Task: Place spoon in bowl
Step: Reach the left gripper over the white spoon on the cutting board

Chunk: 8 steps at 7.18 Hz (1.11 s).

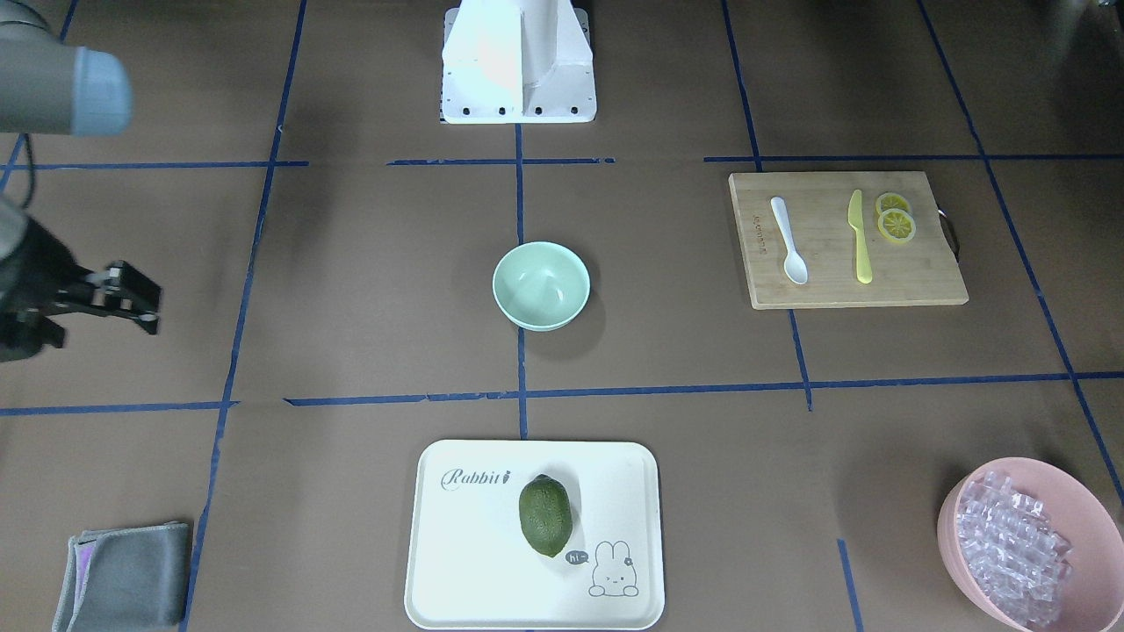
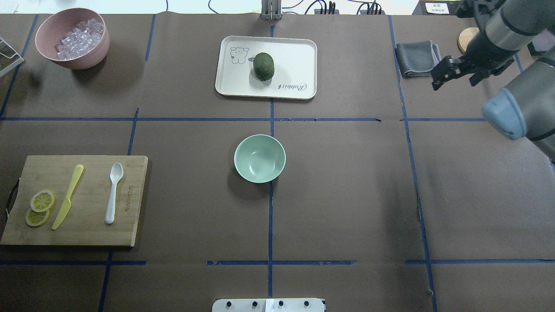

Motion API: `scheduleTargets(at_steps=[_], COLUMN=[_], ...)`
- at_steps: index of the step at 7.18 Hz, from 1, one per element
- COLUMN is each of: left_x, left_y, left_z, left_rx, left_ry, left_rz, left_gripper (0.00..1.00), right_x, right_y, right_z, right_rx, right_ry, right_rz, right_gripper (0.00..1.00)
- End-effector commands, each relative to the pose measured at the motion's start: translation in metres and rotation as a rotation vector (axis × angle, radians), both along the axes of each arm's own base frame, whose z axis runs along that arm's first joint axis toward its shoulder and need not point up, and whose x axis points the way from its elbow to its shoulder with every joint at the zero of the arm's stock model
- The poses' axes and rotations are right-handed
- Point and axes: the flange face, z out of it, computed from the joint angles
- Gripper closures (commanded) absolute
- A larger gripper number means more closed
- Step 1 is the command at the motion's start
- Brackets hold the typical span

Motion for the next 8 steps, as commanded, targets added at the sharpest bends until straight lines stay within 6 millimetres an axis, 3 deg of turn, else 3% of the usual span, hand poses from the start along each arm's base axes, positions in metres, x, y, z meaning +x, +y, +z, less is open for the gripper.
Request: scheduleTargets(at_steps=[1, 3, 4, 5, 7, 8], left_x=[0.002, 0.003, 0.008, 0.037, 0.109, 0.131], left_y=[0.005, 0.003, -0.001, -0.002, 0.009, 0.017], left_z=[0.005, -0.001, -0.016, -0.043, -0.089, -0.113], left_rx=[0.049, 0.046, -0.014, -0.026, -0.093, -0.178], left_ry=[0.014, 0.016, 0.041, 0.058, 0.086, 0.112], left_rz=[0.007, -0.003, -0.075, -0.07, -0.059, -0.121], left_gripper=[0.0, 0.0, 0.0, 0.0, 0.0, 0.0], right_x=[0.108, 0.218, 0.25, 0.255, 0.255, 0.254], right_y=[0.037, 0.105, 0.141, 0.164, 0.163, 0.163], right_z=[0.095, 0.182, 0.212, 0.213, 0.212, 0.211], right_rx=[0.066, 0.044, 0.006, -0.013, -0.022, -0.021], right_ry=[0.048, 0.012, 0.01, 0.019, 0.017, 0.014], right_rz=[-0.1, -0.086, -0.041, -0.021, -0.006, -0.006], right_gripper=[0.01, 0.01, 0.01, 0.01, 0.01, 0.01])
